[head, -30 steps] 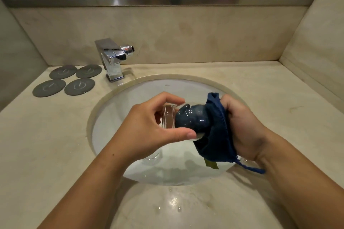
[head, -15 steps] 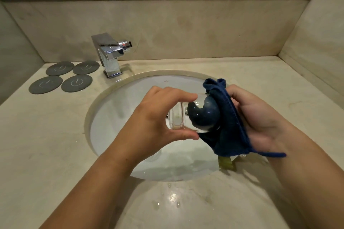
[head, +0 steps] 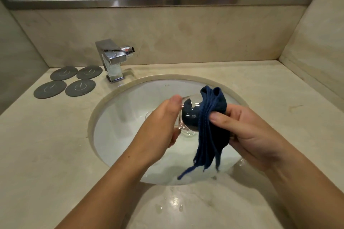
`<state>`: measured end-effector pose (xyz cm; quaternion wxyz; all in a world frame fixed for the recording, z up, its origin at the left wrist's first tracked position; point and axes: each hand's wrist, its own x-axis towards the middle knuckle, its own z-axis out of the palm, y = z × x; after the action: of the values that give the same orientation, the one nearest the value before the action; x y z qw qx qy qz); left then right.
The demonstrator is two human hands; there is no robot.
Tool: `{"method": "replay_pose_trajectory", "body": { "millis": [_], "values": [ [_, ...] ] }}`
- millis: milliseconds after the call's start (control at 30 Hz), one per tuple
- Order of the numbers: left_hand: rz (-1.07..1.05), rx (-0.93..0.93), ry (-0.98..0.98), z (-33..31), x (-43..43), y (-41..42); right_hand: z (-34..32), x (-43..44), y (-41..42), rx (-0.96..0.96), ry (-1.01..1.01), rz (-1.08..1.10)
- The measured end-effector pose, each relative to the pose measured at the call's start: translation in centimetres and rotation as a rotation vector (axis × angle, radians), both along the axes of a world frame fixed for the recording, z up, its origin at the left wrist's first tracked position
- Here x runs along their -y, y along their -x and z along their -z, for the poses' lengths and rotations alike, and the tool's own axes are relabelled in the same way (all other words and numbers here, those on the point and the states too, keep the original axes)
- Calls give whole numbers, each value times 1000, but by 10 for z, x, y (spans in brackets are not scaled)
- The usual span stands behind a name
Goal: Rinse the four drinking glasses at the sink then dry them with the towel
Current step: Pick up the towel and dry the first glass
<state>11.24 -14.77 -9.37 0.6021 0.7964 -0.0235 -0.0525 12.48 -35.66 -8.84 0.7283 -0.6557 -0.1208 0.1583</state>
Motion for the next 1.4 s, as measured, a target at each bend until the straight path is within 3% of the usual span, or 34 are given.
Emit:
{"method": "replay_pose_trajectory", "body": {
  "millis": [267,433,533,667,733,833,1033,1167,1233,1300,1400],
  "values": [
    [158,175,-226,4,-12,-2,-9,4,-8,-166,14,-131],
    [239,351,-433,1,-6,4,-22,9,-17,-303,-80,-37],
    [203,314,-306,5,-4,2,-20,8,-13,-193,29,-9],
    [78,-7,28,10,6,-1,-11,-4,3,36,108,102],
    [-1,-55,107,10,11,-1,-7,-13,10,95,176,126],
    [-154,104,-41,7,13,-2,-4,-30,16,75,174,184],
    [-210,253,-245,8,17,5,-3,-61,12,63,98,574],
    [-156,399,-383,5,12,8,-9,-57,-4,-177,-44,523],
    [-94,435,-438,8,9,6,-13,-50,-7,-206,-38,460],
    [-23,408,-385,11,10,5,-12,-47,-6,-147,-33,463],
    [-31,253,-137,7,20,7,-8,-51,4,6,-11,563]
  ]
}}
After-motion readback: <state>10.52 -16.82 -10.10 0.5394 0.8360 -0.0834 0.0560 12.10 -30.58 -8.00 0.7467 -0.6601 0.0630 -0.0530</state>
